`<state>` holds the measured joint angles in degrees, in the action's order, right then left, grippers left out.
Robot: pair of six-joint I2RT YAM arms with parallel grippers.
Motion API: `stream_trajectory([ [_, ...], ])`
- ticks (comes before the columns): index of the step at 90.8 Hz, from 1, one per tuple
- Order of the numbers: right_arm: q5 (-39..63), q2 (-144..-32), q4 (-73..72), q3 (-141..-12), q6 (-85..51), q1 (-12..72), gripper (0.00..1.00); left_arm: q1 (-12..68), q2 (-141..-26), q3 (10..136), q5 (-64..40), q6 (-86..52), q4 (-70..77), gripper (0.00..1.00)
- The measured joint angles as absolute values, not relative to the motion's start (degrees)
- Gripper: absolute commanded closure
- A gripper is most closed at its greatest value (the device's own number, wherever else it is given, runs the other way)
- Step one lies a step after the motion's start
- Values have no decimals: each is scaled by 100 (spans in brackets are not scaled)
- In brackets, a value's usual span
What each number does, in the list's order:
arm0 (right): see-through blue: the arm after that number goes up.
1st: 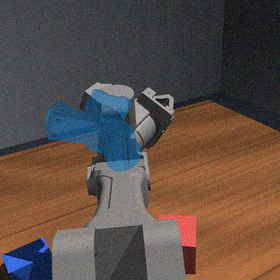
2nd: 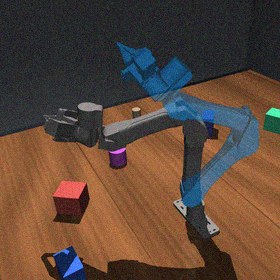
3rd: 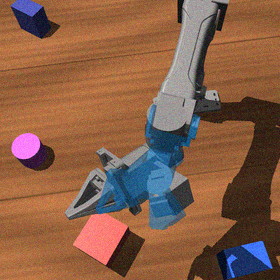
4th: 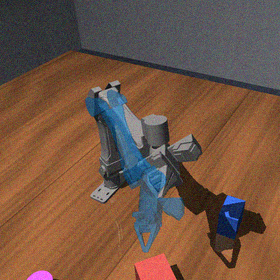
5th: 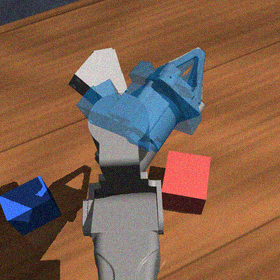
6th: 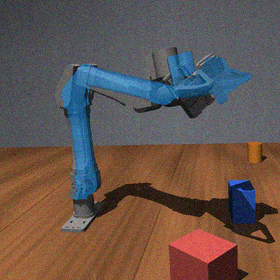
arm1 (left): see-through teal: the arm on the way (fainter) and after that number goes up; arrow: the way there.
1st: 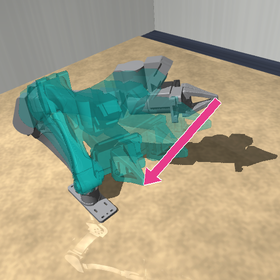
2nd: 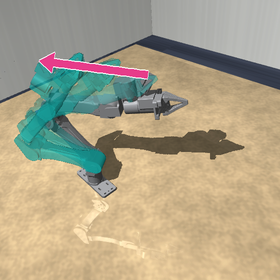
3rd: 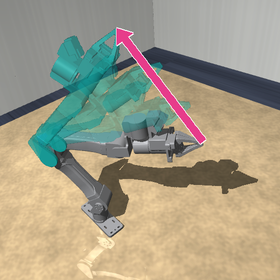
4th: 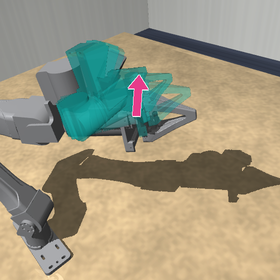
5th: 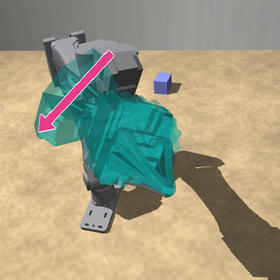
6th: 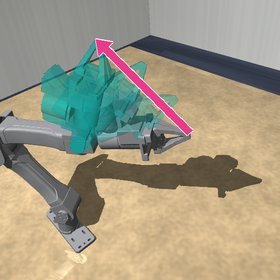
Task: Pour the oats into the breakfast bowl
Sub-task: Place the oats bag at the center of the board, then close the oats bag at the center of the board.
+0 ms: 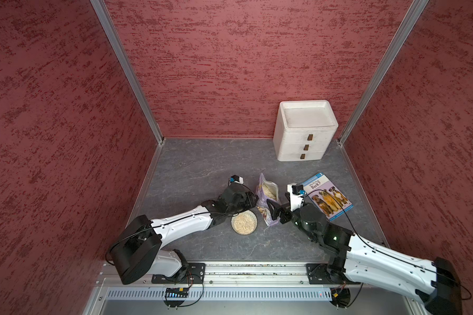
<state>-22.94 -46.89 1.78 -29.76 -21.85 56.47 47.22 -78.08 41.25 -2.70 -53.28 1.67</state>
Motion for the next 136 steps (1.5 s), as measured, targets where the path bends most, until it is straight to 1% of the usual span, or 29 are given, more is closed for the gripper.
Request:
stream_trajectory([
  [14,-2102,-5030,1144,-3874,-2071,5647,4,4722,-7699,4104,-270,-5332,126,54],
  [45,-1994,-6499,3203,-5857,-1944,5647,3,4724,-7620,4104,-259,-5319,126,54],
  [61,-2008,-7011,3780,-6158,-1946,5647,7,4722,-7620,4080,-246,-5330,154,54],
  [67,-2016,-7113,3909,-6156,-1944,5647,12,4720,-7620,4073,-248,-5334,161,54],
  [72,-2047,-7177,3953,-6158,-1944,5647,20,4720,-7620,4069,-248,-5339,176,54],
  [77,-2115,-7220,3970,-6156,-1938,5647,32,4720,-7620,4058,-248,-5356,200,54],
  [82,-2180,-7240,3972,-6158,-1909,5647,48,4718,-7620,4047,-248,-5363,222,54],
  [92,-2268,-7262,4003,-6211,-1870,5647,89,4703,-7620,4034,-252,-5382,272,54],
  [94,-2268,-7273,4021,-6237,-1861,5647,100,4698,-7620,4029,-252,-5389,285,54],
  [108,-2274,-7338,4237,-6429,-1868,5647,100,4685,-7620,4025,-252,-5450,346,54],
  [126,-2314,-7406,4884,-6807,-2091,5647,100,4681,-7623,4025,-252,-5553,436,55],
  [127,-2314,-7411,4910,-6818,-2099,5647,99,4681,-7627,4025,-252,-5559,443,55],
  [130,-2309,-7419,4963,-6836,-2119,5647,90,4681,-7631,4025,-255,-5575,464,55],
  [133,-2307,-7422,4995,-6836,-2137,5647,85,4681,-7649,4025,-255,-5583,495,55],
  [136,-2309,-7422,5009,-6836,-2171,5647,77,4681,-7666,4025,-257,-5594,519,55],
])
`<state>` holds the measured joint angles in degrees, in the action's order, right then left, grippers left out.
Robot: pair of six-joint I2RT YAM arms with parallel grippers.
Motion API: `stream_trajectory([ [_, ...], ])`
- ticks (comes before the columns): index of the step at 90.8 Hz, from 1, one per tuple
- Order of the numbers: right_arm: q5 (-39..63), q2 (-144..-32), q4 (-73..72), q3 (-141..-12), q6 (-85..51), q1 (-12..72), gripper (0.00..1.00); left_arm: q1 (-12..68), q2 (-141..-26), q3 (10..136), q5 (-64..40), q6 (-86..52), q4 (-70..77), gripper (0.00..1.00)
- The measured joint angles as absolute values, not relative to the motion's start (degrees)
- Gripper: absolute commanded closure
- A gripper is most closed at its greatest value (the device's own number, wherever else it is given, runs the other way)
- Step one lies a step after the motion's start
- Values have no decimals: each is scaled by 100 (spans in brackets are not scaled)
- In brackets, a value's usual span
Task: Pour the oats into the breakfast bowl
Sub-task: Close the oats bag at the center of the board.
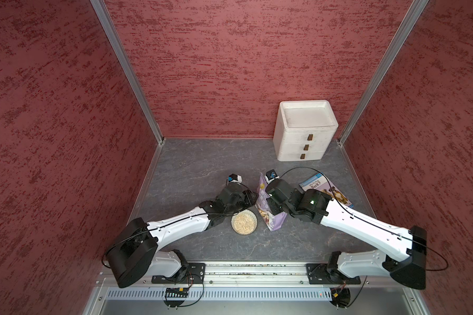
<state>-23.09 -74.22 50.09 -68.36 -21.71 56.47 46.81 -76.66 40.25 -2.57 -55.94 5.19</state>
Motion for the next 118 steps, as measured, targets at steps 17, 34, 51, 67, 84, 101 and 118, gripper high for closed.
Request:
stream_trajectory([
  [17,-2228,-7328,5015,-6807,-2377,5647,68,4685,-7789,4021,-338,-5658,703,55],
  [34,-1914,-6790,5118,-6576,-2556,5647,68,4764,-7806,4016,-410,-5741,821,57],
  [51,-1511,-6355,5308,-6418,-2696,5647,69,4928,-7800,3962,-399,-5854,987,58],
  [67,-1184,-6375,5474,-6331,-2759,5647,71,5096,-7762,3841,-303,-5935,1044,58],
  [84,-1173,-6490,5566,-6331,-2786,5653,100,5207,-7756,3828,-233,-5975,1059,58],
  [101,-1684,-6646,5765,-6486,-2985,5839,100,5234,-7756,3828,-176,-6001,1103,58],
  [118,-2032,-6676,5841,-6486,-3140,6036,73,5253,-7756,3828,-139,-6064,1166,58],
])
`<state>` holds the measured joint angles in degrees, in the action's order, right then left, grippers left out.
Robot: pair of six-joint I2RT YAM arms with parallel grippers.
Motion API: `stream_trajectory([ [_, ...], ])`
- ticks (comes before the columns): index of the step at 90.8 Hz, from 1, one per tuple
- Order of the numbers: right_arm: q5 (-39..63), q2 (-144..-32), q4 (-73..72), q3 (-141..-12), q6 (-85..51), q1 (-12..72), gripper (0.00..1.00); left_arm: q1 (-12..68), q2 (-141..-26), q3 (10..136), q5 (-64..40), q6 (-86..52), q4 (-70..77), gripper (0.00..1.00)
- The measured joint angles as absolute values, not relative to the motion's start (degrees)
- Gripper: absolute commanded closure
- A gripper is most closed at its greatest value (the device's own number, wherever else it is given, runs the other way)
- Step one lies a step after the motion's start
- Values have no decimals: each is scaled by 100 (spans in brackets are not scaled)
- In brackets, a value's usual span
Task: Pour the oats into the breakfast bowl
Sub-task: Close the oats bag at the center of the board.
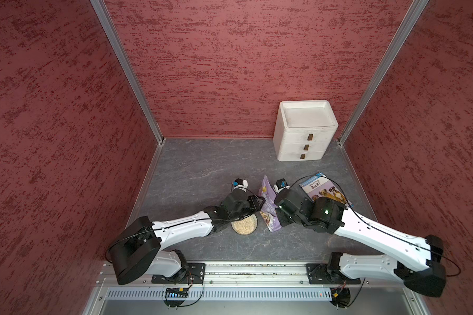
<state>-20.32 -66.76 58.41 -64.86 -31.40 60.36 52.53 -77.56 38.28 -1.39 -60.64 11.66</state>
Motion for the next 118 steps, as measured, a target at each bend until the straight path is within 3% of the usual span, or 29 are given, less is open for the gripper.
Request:
stream_trajectory([
  [6,-2123,-6676,5771,-6486,-3170,6036,56,5260,-7756,3828,-137,-6084,1166,59],
  [22,-2226,-6744,5443,-6486,-3127,6034,58,5275,-7756,3826,-128,-6108,1197,59],
  [31,-2235,-6910,5284,-6493,-3020,6034,69,5280,-7756,3826,-117,-6108,1210,59],
  [35,-2233,-7006,5245,-6510,-2991,6034,83,5280,-7756,3826,-115,-6108,1210,59],
  [38,-2244,-7072,5214,-6521,-2945,6034,100,5282,-7758,3826,-113,-6108,1210,59],
  [66,-2445,-7164,5253,-6582,-2956,6027,100,5286,-7756,3826,-106,-6108,1297,59],
  [77,-2449,-7131,5234,-6582,-2961,5942,67,5286,-7756,3826,-102,-6108,1310,59],
  [85,-2471,-7111,5118,-6584,-2895,5872,65,5286,-7756,3826,-102,-6108,1313,59],
  [101,-2447,-7153,4888,-6598,-2764,5745,71,5286,-7758,3826,-99,-6108,1334,59],
  [105,-2427,-7194,4838,-6617,-2720,5714,80,5286,-7758,3826,-99,-6108,1334,59],
  [109,-2401,-7242,4772,-6626,-2659,5688,100,5286,-7758,3826,-99,-6106,1334,59],
  [118,-2349,-7330,4696,-6659,-2550,5662,100,5286,-7758,3826,-99,-6108,1337,59],
])
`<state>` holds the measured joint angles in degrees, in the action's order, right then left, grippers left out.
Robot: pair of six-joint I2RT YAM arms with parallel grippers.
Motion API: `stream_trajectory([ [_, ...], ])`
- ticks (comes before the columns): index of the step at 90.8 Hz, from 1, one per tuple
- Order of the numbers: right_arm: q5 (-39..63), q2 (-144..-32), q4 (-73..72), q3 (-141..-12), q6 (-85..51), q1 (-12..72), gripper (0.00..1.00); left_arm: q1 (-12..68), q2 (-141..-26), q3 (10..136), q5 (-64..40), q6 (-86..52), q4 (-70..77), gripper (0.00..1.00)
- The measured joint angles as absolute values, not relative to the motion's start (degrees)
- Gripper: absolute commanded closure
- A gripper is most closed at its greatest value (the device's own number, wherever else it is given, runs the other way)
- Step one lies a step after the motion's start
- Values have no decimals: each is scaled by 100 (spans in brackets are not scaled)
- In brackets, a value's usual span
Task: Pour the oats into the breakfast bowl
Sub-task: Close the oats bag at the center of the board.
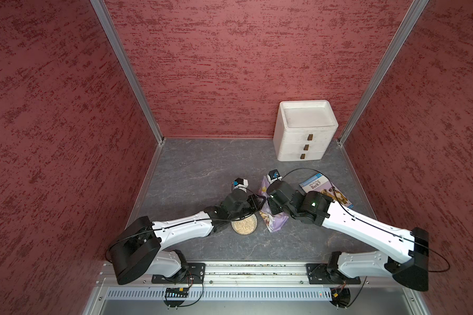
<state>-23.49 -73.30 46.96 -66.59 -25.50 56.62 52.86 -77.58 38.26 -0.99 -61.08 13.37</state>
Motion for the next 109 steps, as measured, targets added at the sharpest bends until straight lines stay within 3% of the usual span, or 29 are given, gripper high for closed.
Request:
stream_trajectory([
  [23,-2344,-7373,4678,-6698,-2545,5647,100,5286,-7758,3826,-99,-6108,1365,59],
  [29,-2342,-7373,4678,-6698,-2552,5634,79,5286,-7765,3826,-99,-6108,1382,59],
  [38,-2355,-7389,4606,-6702,-2565,5590,74,5286,-7769,3826,-102,-6108,1393,59],
  [53,-2353,-7505,4431,-6702,-2541,5537,79,5286,-7769,3826,-102,-6108,1411,59],
  [57,-2349,-7550,4388,-6707,-2526,5518,87,5286,-7769,3826,-102,-6108,1415,59],
  [60,-2342,-7588,4362,-6713,-2502,5502,100,5286,-7769,3826,-102,-6108,1415,59],
  [91,-2318,-7695,4305,-6788,-2460,5446,100,5286,-7773,3826,-104,-6108,1417,59],
  [95,-2309,-7695,4307,-6788,-2462,5430,86,5286,-7776,3826,-106,-6108,1420,59],
  [100,-2294,-7695,4303,-6788,-2471,5400,77,5286,-7789,3826,-106,-6108,1420,59],
  [109,-2272,-7706,4219,-6790,-2460,5325,75,5286,-7822,3826,-106,-6108,1420,59],
])
